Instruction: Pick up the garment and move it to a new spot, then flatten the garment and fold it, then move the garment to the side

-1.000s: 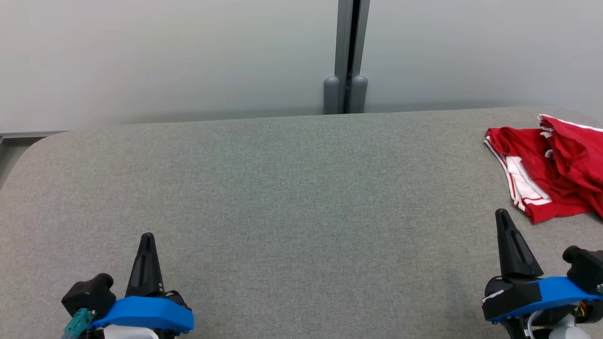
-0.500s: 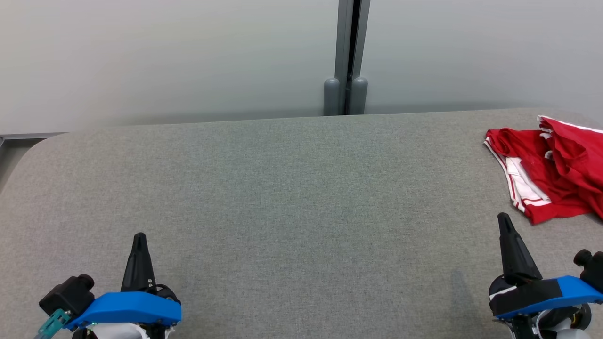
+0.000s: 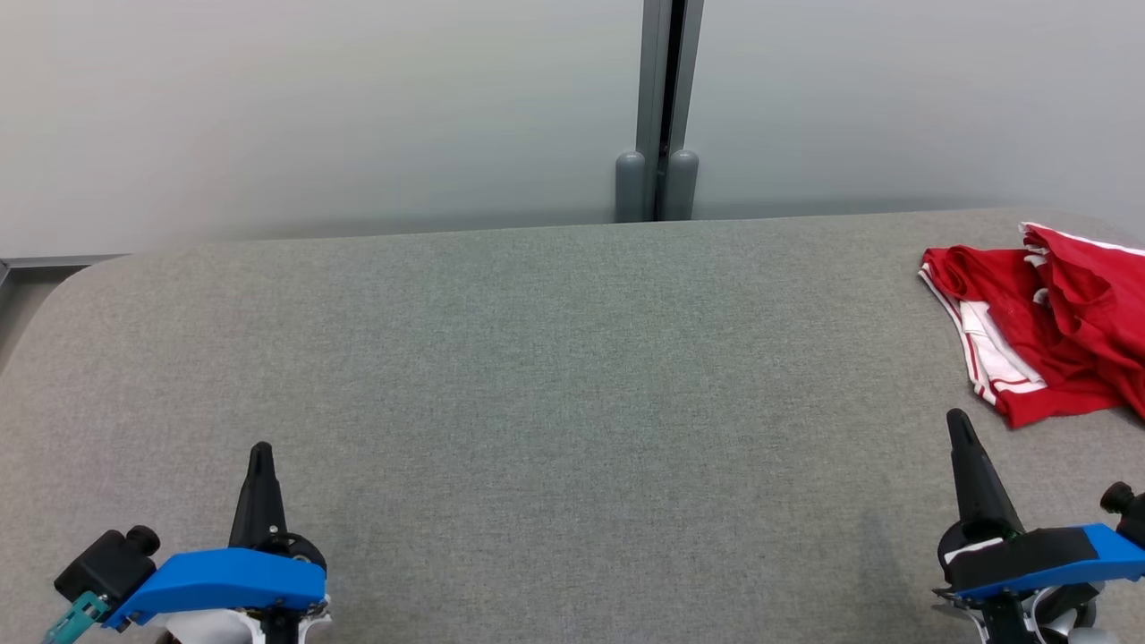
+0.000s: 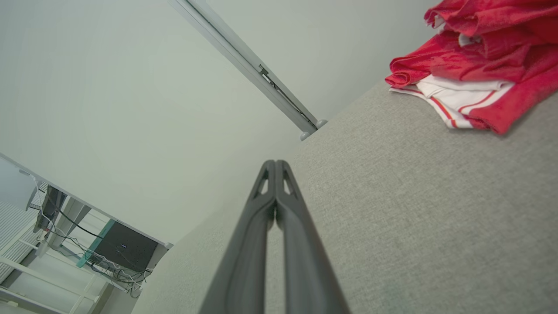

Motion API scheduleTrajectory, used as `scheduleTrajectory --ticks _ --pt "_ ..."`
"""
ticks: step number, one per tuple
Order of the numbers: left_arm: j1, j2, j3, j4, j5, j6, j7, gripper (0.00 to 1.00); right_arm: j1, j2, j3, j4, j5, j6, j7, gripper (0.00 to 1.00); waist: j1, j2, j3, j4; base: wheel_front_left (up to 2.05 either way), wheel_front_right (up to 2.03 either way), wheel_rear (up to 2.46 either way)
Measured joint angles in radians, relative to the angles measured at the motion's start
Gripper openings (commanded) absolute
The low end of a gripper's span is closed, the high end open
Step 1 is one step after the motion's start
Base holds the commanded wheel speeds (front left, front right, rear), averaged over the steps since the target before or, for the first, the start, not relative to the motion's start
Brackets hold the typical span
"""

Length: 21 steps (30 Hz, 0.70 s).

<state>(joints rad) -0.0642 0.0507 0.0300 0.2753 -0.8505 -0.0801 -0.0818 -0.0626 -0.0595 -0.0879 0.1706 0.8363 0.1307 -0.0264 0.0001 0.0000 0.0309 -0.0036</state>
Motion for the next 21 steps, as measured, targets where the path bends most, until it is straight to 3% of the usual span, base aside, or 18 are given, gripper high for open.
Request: scheduleTrajectory --ticks 21 --pt "-0.013 0.000 0.027 -0.009 -0.244 -0.017 0.063 0.00 -0.014 0.003 -0.009 0.023 0.248 0.000 0.045 0.00 0.0000 0.0000 -0.007 0.001 0.00 0.00 0.00"
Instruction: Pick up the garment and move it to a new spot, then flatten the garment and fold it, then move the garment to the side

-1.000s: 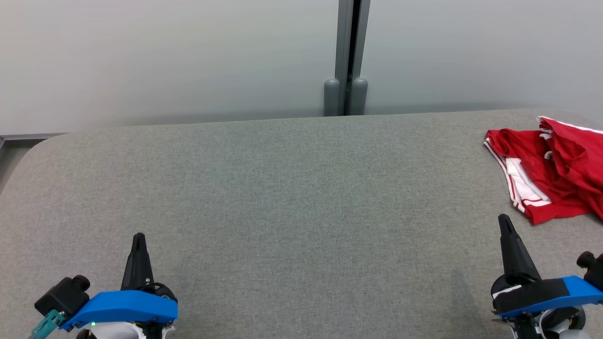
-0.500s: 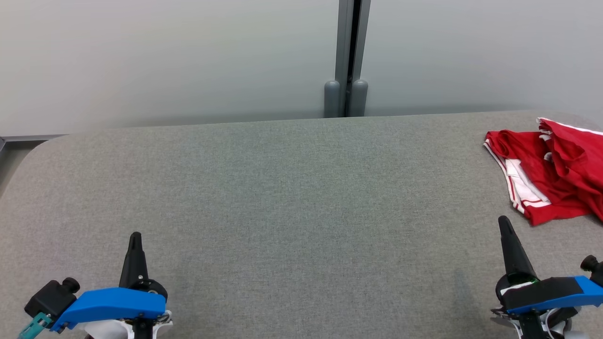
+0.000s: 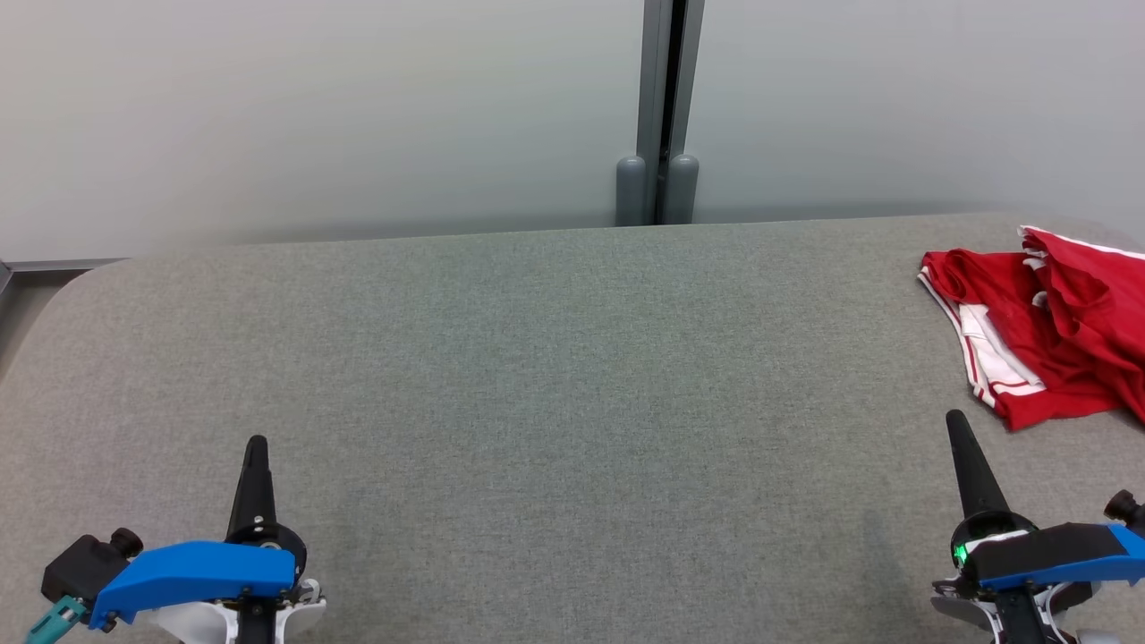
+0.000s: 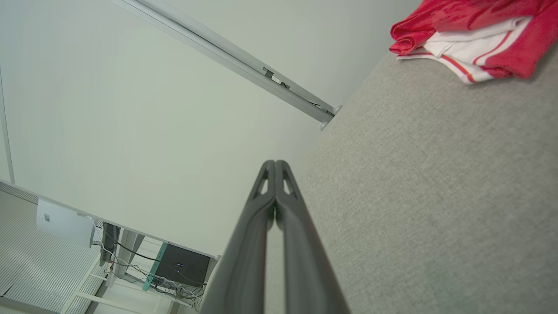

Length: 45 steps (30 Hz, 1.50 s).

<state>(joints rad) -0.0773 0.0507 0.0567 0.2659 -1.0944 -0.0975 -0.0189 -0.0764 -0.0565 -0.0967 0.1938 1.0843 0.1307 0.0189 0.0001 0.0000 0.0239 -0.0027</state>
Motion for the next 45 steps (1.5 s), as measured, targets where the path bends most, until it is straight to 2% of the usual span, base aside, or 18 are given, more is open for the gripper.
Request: scheduleTrajectory --ticks 45 --pt "-0.019 0.000 0.043 -0.014 -0.392 -0.022 0.101 0.00 -0.022 0.004 -0.012 0.040 0.399 0.000 0.072 0.00 -0.0001 0.0000 -0.015 0.002 0.00 0.00 0.00"
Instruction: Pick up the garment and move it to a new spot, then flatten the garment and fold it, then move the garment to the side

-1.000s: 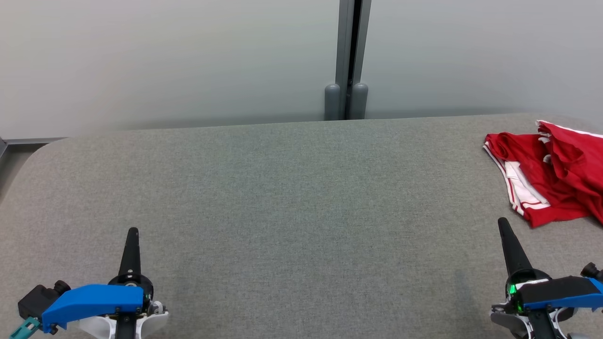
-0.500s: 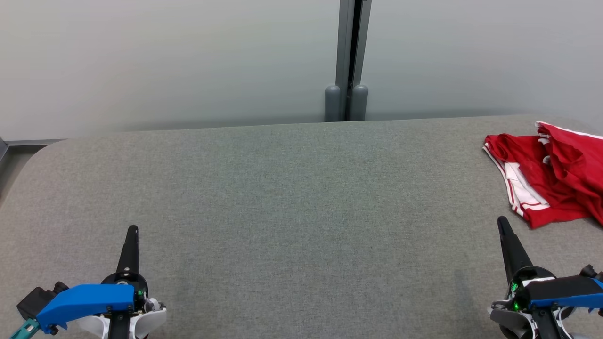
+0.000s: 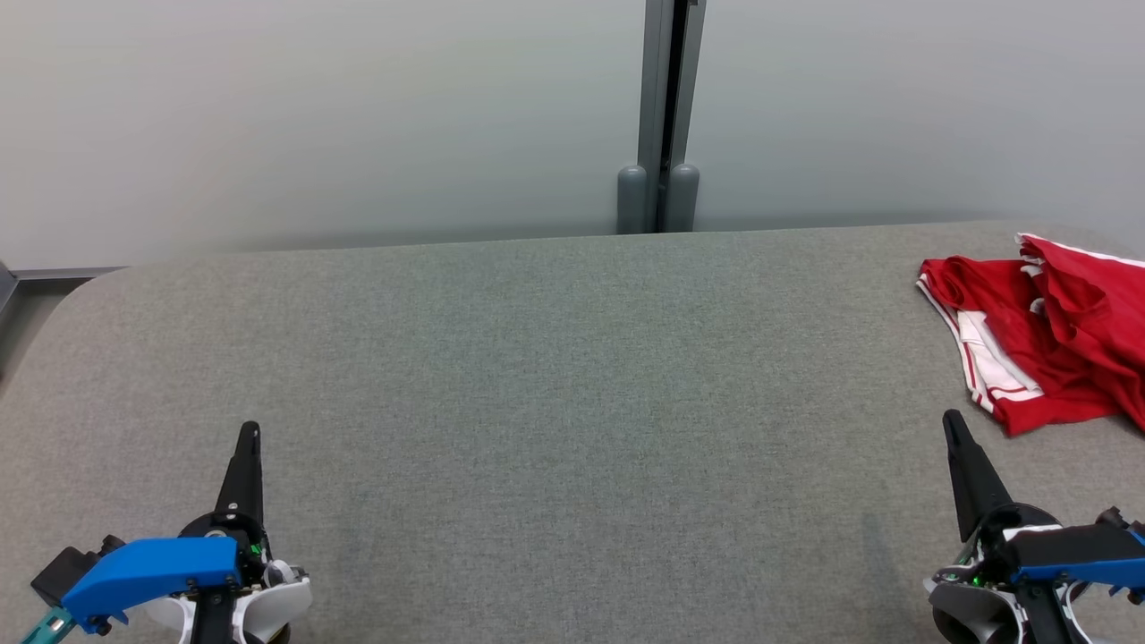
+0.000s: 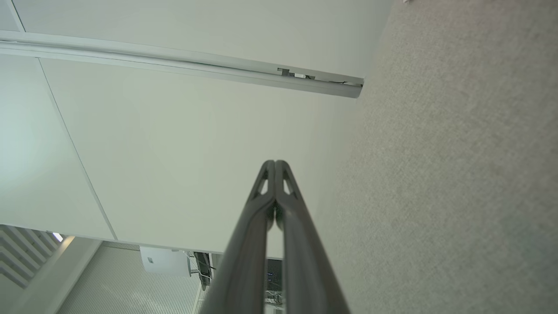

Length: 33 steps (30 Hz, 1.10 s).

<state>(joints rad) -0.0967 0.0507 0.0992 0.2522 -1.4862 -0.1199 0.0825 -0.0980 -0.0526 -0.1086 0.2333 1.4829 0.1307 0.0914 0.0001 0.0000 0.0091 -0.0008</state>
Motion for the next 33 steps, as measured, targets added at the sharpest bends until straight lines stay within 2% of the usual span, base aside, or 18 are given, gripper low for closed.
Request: scheduleTrajectory --ticks 18,33 --pt "-0.007 0.000 0.015 -0.004 -0.122 -0.006 0.031 0.00 -0.003 0.001 -0.004 0.011 0.124 0.000 0.022 0.00 0.0000 0.0000 -0.006 0.001 0.00 0.00 0.00" --pt "-0.007 0.000 0.015 -0.005 -0.126 -0.009 0.031 0.00 -0.003 0.001 -0.005 0.012 0.129 0.000 0.022 0.00 0.0000 0.0000 -0.006 0.001 0.00 0.00 0.00"
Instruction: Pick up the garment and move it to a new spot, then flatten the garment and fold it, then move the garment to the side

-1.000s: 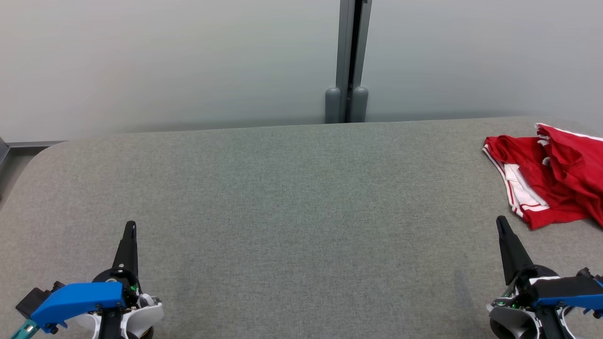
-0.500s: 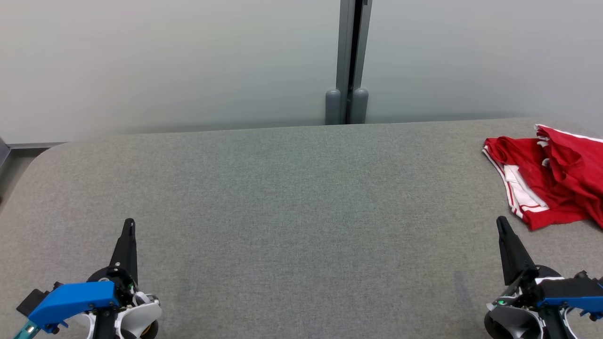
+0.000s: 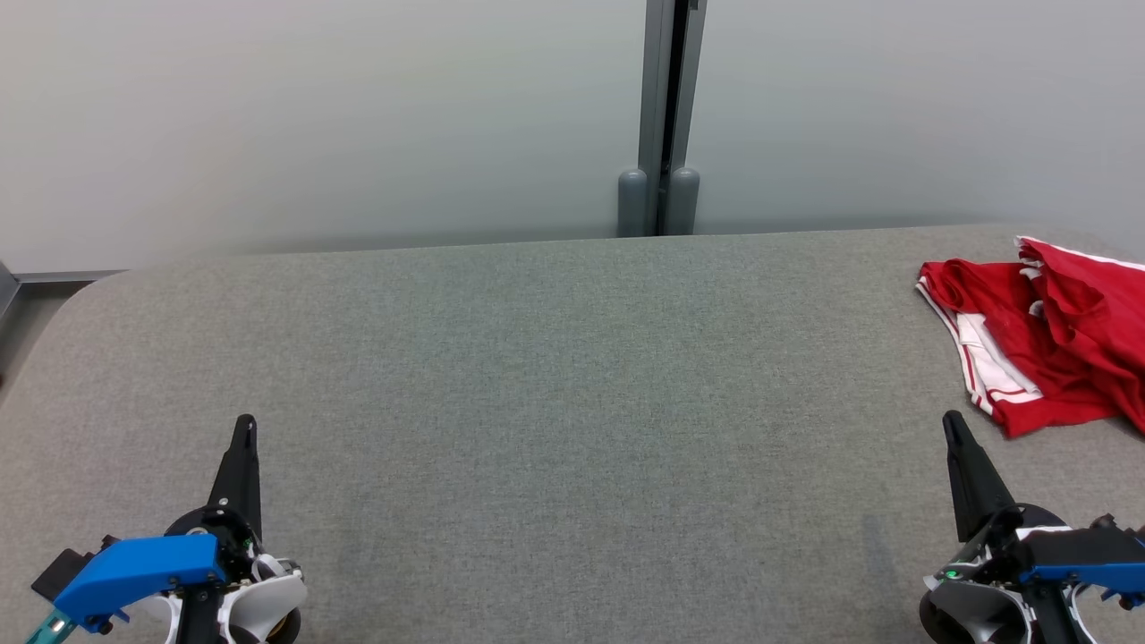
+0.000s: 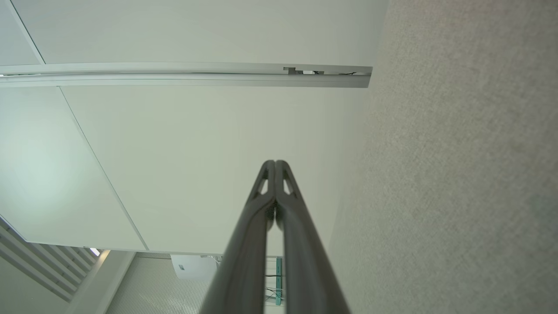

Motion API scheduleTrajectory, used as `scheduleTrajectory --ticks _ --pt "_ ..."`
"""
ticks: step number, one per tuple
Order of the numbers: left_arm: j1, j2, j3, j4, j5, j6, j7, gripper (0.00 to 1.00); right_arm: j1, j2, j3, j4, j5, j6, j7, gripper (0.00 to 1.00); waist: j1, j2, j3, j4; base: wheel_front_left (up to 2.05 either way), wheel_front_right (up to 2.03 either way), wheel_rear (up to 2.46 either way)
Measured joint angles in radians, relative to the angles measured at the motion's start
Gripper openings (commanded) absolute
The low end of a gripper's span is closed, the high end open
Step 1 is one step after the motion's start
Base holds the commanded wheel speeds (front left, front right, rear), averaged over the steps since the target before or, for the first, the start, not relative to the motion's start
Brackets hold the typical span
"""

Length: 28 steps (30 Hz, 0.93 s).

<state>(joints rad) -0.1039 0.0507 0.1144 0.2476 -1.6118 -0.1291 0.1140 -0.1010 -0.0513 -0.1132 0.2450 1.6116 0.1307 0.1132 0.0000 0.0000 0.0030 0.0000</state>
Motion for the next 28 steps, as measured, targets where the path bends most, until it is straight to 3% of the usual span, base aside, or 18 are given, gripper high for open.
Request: scheduleTrajectory --ticks 28 --pt "0.000 0.000 0.000 0.000 0.000 0.000 0.000 0.00 0.000 0.000 0.000 0.000 0.000 0.000 0.000 0.00 0.0000 0.0000 0.000 0.000 0.00 0.00 0.00"
